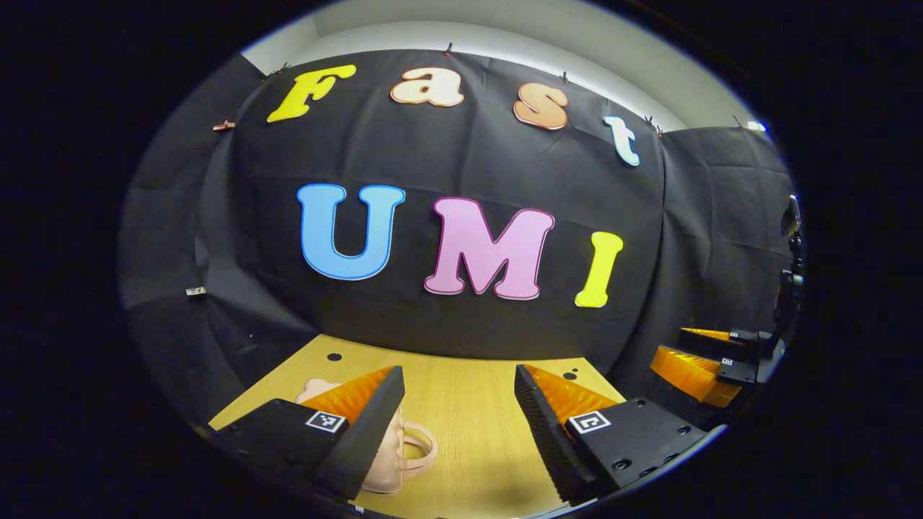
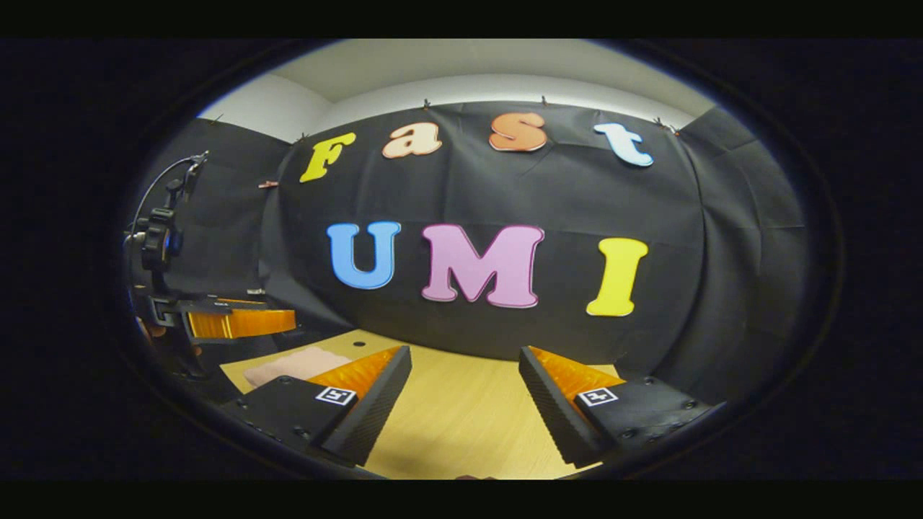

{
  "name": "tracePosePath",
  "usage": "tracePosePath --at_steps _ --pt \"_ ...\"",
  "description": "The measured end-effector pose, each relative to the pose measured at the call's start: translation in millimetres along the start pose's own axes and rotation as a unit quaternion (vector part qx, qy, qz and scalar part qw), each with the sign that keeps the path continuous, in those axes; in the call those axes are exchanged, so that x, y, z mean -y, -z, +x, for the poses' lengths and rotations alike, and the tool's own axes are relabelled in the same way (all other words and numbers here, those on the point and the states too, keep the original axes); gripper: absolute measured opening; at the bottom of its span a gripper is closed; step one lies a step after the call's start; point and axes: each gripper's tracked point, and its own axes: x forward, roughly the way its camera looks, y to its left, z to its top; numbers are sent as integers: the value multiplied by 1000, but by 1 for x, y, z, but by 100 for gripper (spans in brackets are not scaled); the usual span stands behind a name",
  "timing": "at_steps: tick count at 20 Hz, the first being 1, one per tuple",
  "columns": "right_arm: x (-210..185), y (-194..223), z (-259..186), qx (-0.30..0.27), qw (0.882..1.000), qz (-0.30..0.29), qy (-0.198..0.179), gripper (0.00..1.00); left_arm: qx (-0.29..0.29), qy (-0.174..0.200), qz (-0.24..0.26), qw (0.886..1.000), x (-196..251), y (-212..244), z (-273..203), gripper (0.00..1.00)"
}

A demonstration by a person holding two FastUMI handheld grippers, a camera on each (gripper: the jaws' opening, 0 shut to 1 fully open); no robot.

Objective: First open the suitcase, pack the skin care products into it, and then close the suitcase.

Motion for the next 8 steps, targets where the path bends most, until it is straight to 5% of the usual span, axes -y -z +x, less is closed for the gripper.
tracePosePath --at_steps 8 --pt "-11 -50 -13 64 995 -5 80 95 69 37 48 996 -11 -56 -14 96"
